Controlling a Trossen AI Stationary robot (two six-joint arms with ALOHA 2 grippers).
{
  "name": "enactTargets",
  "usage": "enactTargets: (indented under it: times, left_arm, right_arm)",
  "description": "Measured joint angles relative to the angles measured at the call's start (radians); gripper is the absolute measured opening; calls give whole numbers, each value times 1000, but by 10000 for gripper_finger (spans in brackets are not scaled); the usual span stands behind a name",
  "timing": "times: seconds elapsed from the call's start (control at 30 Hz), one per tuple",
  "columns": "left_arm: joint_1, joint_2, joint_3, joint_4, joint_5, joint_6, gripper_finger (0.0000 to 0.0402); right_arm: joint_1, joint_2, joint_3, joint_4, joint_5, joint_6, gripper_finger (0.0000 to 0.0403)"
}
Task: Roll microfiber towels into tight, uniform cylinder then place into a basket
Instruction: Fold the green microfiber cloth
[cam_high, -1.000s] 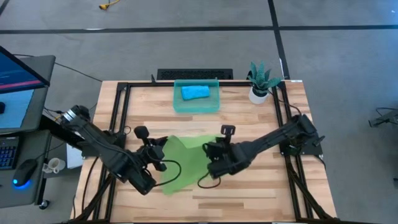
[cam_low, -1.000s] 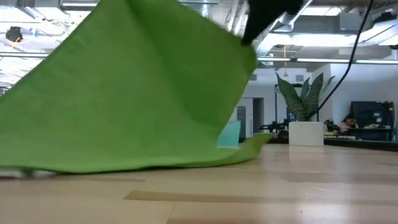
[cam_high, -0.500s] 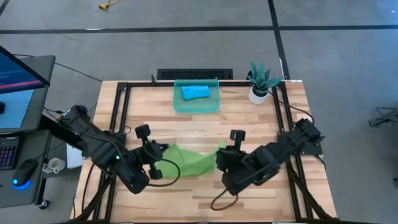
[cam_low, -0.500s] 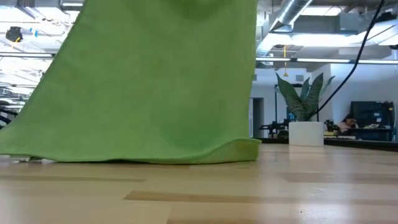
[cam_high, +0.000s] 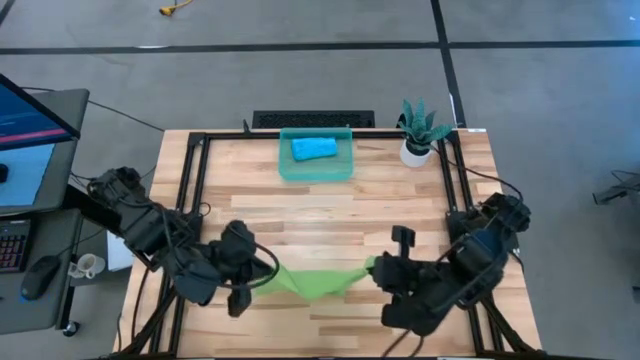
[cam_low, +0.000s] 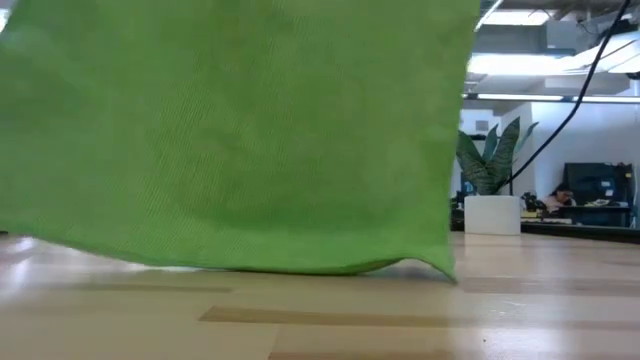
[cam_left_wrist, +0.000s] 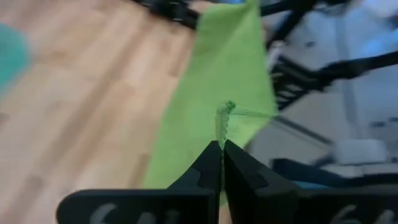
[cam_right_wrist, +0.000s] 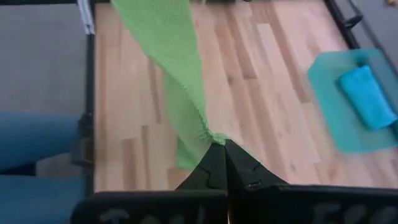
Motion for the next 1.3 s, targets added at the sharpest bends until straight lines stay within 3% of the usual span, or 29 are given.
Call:
enactTargets:
  times: [0.27, 0.6, 0.73, 0.87, 1.03, 1.3]
  left_arm:
    - [-33, 12, -3, 128, 17, -25, 0]
    - [-77, 29, -3, 141, 2, -92, 0]
    - [-81, 33, -6, 34, -22, -73, 0]
    - [-82, 32, -41, -185, -133, -114, 0]
    - [-81, 33, -186, -333, -283, -180, 0]
    - [-59, 33, -536, -179, -359, -260, 0]
  right_arm:
    - [80, -6, 0, 1, -1, 77, 2]
    - [122, -20, 2, 5, 34, 97, 2]
    - [102, -25, -5, 2, 83, 67, 1]
    - [49, -20, -71, 2, 82, 56, 2]
    - [-27, -17, -265, 2, 78, 74, 1]
    - [-122, -16, -541, 15, 93, 194, 1]
